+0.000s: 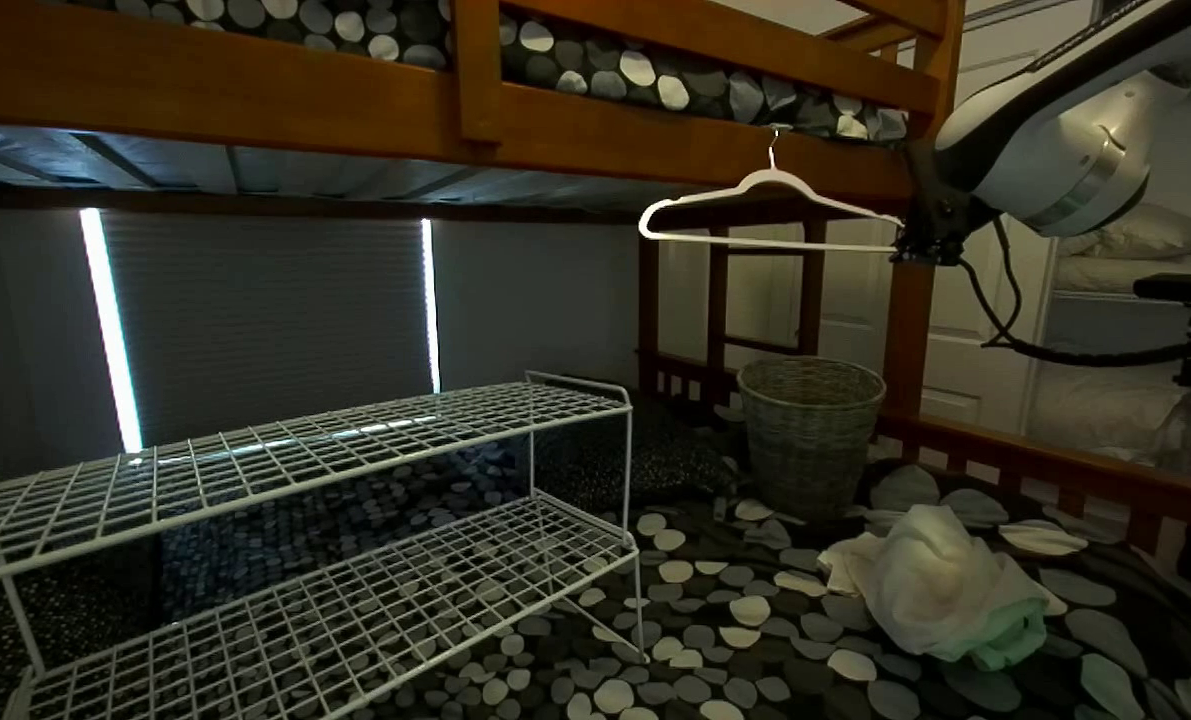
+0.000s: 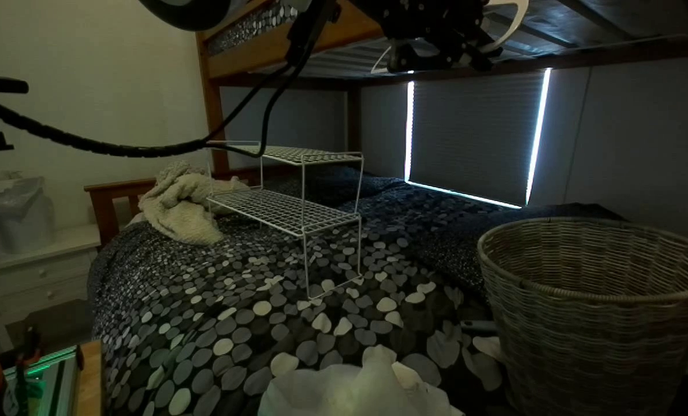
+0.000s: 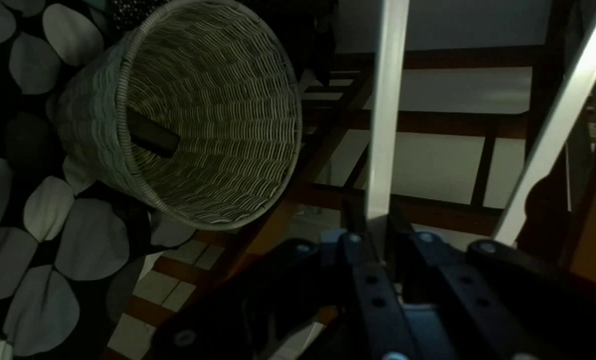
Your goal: Change the white clothes hanger on the base of the top bunk
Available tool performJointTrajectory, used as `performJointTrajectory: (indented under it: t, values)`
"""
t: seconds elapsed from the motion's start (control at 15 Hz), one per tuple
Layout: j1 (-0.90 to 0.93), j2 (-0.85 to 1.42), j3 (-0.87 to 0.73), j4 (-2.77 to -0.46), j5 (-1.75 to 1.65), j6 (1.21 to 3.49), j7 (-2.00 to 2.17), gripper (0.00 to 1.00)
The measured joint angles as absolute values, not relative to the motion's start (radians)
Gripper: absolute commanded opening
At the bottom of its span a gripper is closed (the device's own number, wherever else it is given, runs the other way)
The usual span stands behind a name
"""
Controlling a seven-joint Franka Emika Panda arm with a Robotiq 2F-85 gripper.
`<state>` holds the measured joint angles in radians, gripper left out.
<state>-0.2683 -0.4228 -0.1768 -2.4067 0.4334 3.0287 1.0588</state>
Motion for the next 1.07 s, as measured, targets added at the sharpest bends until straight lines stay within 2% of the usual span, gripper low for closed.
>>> performJointTrajectory:
  t: [0.07, 0.2, 0.67, 1.07]
  values:
    - [-0.288, -0.421, -0.158, -2.406, 0.420, 3.015, 1.067, 0.37]
    - [-0.309, -0.420, -0.135, -2.406, 0.407, 3.000, 1.083, 0.44]
    - [-0.223, -0.460, -0.164, -2.396, 0.442, 2.955, 1.031, 0.98]
    - [-0.195, -0.585, -0.196, -2.380, 0.415, 2.516, 0.926, 1.00]
